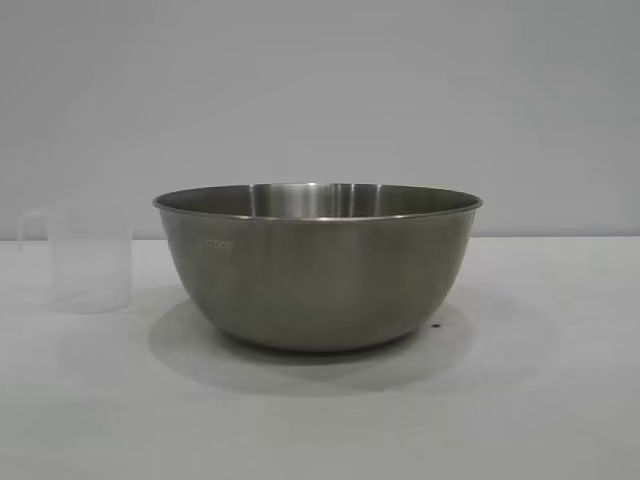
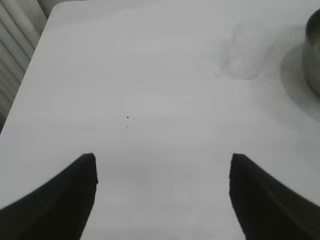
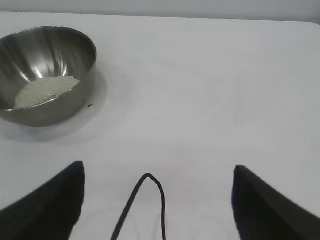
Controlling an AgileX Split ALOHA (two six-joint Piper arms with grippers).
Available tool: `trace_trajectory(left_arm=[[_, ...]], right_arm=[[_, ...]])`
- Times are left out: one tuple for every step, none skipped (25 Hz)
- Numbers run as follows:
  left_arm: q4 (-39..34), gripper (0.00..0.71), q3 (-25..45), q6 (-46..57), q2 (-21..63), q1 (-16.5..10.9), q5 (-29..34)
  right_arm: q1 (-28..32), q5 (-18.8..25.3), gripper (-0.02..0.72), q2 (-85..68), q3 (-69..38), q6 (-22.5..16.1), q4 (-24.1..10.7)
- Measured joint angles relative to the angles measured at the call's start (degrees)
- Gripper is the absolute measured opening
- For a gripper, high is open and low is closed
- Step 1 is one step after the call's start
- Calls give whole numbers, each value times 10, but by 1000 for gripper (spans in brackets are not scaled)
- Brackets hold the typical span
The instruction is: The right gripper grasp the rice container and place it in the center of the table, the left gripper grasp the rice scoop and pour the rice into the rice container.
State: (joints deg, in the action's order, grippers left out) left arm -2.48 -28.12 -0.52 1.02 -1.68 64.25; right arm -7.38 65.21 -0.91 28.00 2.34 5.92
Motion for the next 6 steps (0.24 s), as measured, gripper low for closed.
trace_trajectory(left_arm=[[0,484,0,0,0,0,0],[0,484,0,0,0,0,0],[0,484,0,1,0,0,0],[0,484,0,1,0,0,0],[0,484,0,1,0,0,0],[0,484,0,1,0,0,0]], right_arm=[[0,0,554,0,0,0,0],[0,0,554,0,0,0,0],[0,0,554,0,0,0,0],[0,0,554,0,0,0,0],[0,0,554,0,0,0,0],[0,0,554,0,0,0,0]])
